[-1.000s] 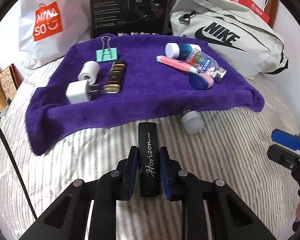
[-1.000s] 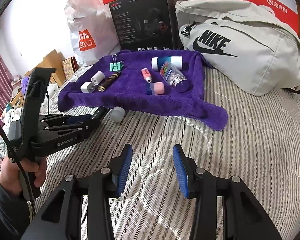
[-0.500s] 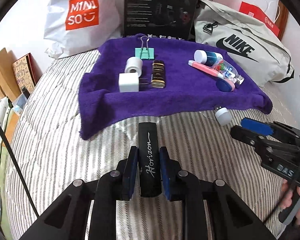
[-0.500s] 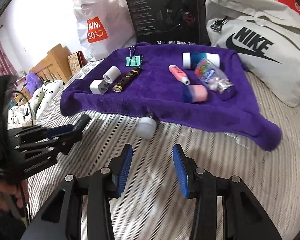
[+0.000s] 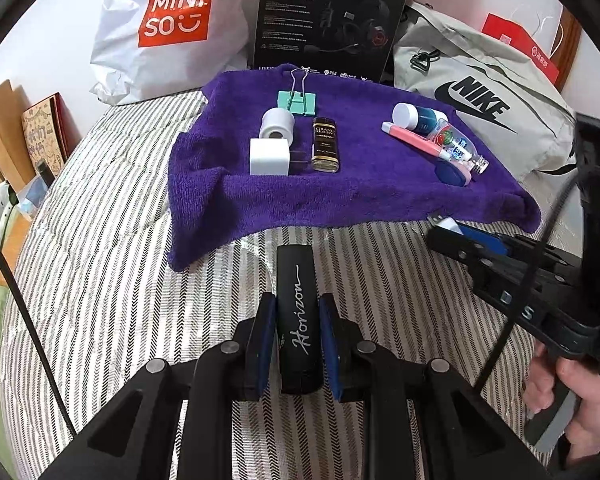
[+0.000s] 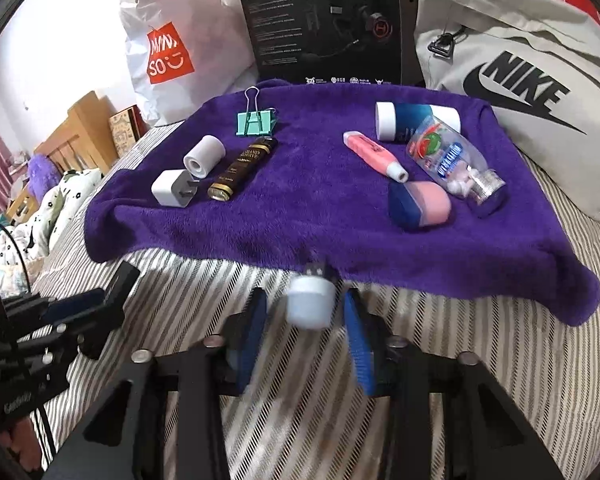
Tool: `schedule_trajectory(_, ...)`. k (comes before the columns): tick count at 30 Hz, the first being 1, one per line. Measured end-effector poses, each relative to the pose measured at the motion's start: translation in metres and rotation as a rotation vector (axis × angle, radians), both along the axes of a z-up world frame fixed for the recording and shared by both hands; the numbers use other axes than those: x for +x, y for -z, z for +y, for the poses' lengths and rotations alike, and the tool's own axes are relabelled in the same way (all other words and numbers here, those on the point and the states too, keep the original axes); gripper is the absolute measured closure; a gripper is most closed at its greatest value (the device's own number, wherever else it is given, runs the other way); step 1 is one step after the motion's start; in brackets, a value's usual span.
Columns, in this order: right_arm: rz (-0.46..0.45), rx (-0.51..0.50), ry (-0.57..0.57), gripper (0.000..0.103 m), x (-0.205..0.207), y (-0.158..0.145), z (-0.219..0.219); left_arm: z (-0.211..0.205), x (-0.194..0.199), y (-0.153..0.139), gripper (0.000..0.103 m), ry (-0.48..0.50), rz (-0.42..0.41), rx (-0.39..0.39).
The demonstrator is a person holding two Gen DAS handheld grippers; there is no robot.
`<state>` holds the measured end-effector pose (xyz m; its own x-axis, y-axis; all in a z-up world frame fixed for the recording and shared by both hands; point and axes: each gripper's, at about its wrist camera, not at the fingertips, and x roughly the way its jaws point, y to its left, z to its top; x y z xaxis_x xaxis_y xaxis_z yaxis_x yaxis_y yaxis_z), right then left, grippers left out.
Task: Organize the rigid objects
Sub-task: 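Lift the Horizon tube with the left tool while the right tool grasps the white USB light, then carry the Horizon tube with the left tool while the right tool carries the USB light over the towel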
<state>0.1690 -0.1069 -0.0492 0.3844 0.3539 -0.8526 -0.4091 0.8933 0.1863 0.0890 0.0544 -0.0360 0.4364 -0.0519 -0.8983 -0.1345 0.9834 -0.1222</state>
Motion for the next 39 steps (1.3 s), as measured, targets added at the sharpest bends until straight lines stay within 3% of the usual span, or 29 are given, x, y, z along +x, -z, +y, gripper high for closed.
schedule_trajectory(6, -0.018, -0.011, -0.019, 0.079, -0.011, -0.015, -0.021, -0.001, 0.002, -0.001, 0.082, 0.007, -0.01, -0.019)
schedule_trajectory(9, -0.043, -0.068, -0.03, 0.079, -0.017, -0.023, -0.031, -0.006, 0.005, -0.004, 0.082, 0.016, -0.015, -0.024)
schedule_trajectory(15, -0.03, -0.103, -0.044, 0.079, -0.022, -0.021, -0.048, -0.012, 0.01, -0.013, 0.082, 0.038, -0.027, -0.036)
schedule_trajectory(27, -0.009, -0.017, -0.093, 0.079, -0.027, -0.03, -0.058, -0.019, 0.018, -0.028, 0.082, 0.059, -0.041, -0.019)
schedule_trajectory(39, -0.008, -0.018, -0.095, 0.079, -0.022, -0.033, -0.062, -0.025, 0.028, -0.038, 0.082, 0.073, -0.054, -0.004)
